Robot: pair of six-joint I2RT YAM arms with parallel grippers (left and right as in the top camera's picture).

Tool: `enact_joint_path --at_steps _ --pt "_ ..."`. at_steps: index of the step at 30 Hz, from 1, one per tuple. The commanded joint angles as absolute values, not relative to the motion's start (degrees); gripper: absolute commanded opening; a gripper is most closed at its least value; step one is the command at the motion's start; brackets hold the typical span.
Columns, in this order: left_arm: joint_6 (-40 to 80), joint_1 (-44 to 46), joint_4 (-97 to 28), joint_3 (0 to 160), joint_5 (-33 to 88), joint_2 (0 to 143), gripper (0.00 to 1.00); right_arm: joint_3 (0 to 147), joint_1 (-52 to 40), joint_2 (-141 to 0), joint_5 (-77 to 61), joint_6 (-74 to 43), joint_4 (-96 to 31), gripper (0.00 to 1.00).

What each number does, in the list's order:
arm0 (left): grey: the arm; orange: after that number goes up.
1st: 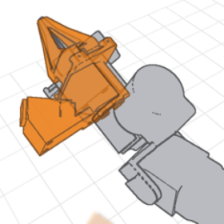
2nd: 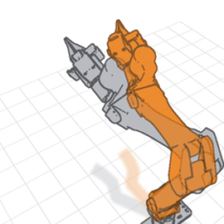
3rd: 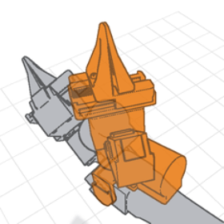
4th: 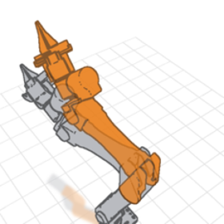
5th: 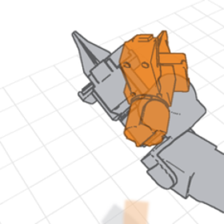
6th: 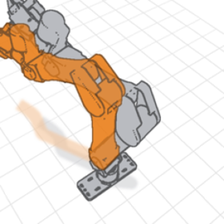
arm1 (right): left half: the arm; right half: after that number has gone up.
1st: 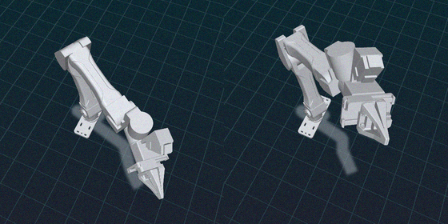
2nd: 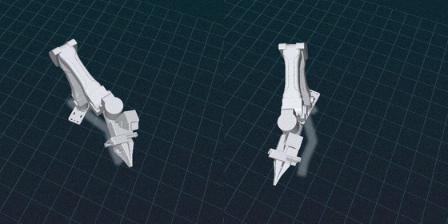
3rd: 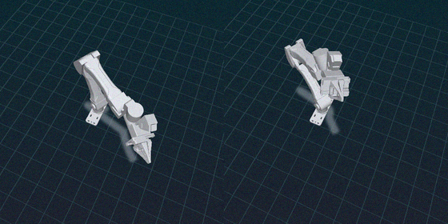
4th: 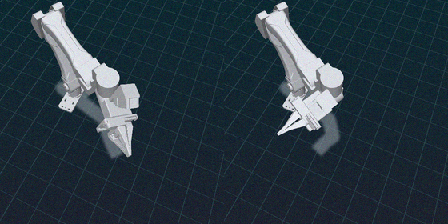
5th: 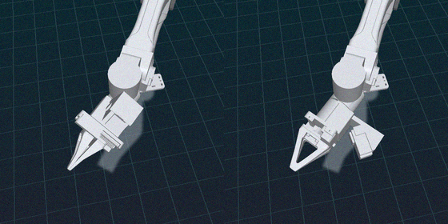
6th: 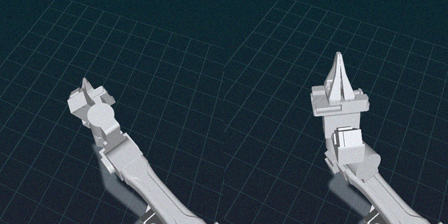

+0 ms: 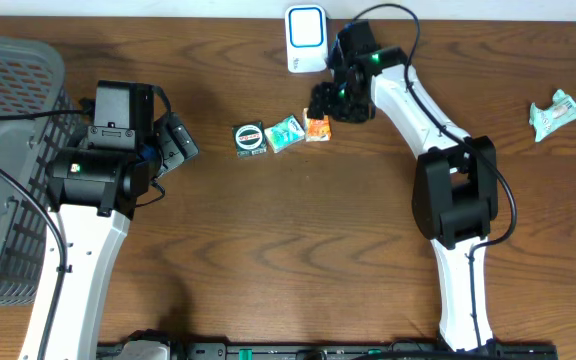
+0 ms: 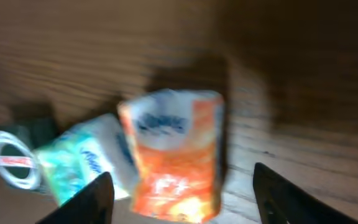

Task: Scan the item barcode
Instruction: 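Reach the right gripper to the orange Kleenex pack and grasp it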

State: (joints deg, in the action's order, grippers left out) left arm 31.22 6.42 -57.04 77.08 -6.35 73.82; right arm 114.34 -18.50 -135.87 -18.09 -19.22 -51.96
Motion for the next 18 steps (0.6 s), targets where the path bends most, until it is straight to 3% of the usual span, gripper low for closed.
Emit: enact_joint_path --at_steps 1,6,7,8,9,11,18 --pt "30.65 6.17 -57.21 77.87 -6.7 73.73 0.98 111.15 -18.41 -135.13 -17.5 -20.8 -50.28 0.5" --pt "30.65 6.17 -57.19 77.87 -6.7 73.73 0.98 105.54 -18.31 -135.13 -22.17 -20.73 -43.44 0.63" --pt "30.65 6.17 -57.21 77.87 -6.7 73.73 0.98 104.57 -18.31 -135.13 -23.14 -20.75 -42.41 0.61" --pt "30.65 6.17 -57.21 77.87 -6.7 73.73 0.98 104.12 -18.31 -135.13 -23.11 -20.78 -42.17 0.56" --pt "30.65 6.17 -57.21 77.87 -6.7 73.73 0.98 104.05 -18.31 -135.13 -23.11 -20.78 -42.7 0.25" --pt "30.65 6.17 -57.21 77.87 -6.7 73.73 0.98 104.09 -18.0 -135.11 -23.62 -20.78 -43.57 0.08" --pt "30.65 6.17 -57.21 77.87 -6.7 73.73 0.98 104.25 -13.74 -131.66 -36.64 -16.95 -45.41 0.01"
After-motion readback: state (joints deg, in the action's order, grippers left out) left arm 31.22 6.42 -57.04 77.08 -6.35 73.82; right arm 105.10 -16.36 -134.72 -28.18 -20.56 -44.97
